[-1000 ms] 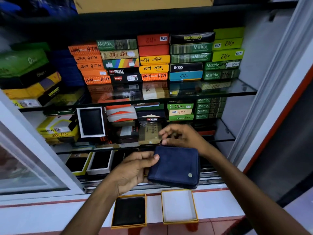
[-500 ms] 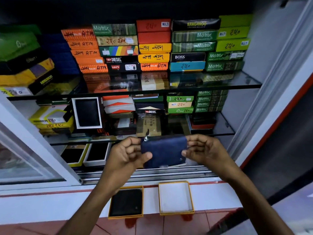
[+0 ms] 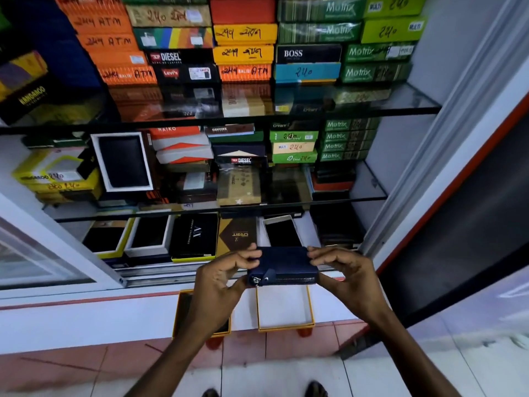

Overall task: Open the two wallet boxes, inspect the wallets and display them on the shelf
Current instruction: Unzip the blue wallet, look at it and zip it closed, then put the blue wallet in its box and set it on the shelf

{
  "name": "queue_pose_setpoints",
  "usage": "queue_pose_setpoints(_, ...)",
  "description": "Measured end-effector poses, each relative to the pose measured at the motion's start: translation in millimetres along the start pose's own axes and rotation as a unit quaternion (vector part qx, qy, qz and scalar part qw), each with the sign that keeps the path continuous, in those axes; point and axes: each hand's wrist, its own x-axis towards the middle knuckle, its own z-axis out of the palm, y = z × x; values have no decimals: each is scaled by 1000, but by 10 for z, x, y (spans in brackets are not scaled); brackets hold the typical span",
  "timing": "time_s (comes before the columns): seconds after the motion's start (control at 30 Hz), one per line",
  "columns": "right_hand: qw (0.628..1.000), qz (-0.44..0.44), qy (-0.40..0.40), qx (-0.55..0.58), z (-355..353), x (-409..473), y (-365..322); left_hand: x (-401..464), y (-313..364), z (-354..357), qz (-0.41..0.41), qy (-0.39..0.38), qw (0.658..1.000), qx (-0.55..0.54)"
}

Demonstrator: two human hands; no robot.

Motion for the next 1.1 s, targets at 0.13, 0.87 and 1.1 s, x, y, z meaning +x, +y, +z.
queue_pose_setpoints(0.13, 988, 152, 13, 27, 36, -96, 157, -48, -248, 149, -138, 26, 990, 9)
queue_pose_setpoints(0.87, 899, 432, 64, -19, 419, -302, 1082, -196, -1222, 564, -359, 43, 912, 194)
queue_pose_setpoints(1.1, 894, 396, 57, 201, 235, -59, 395, -75, -756, 290, -308, 70, 947, 57)
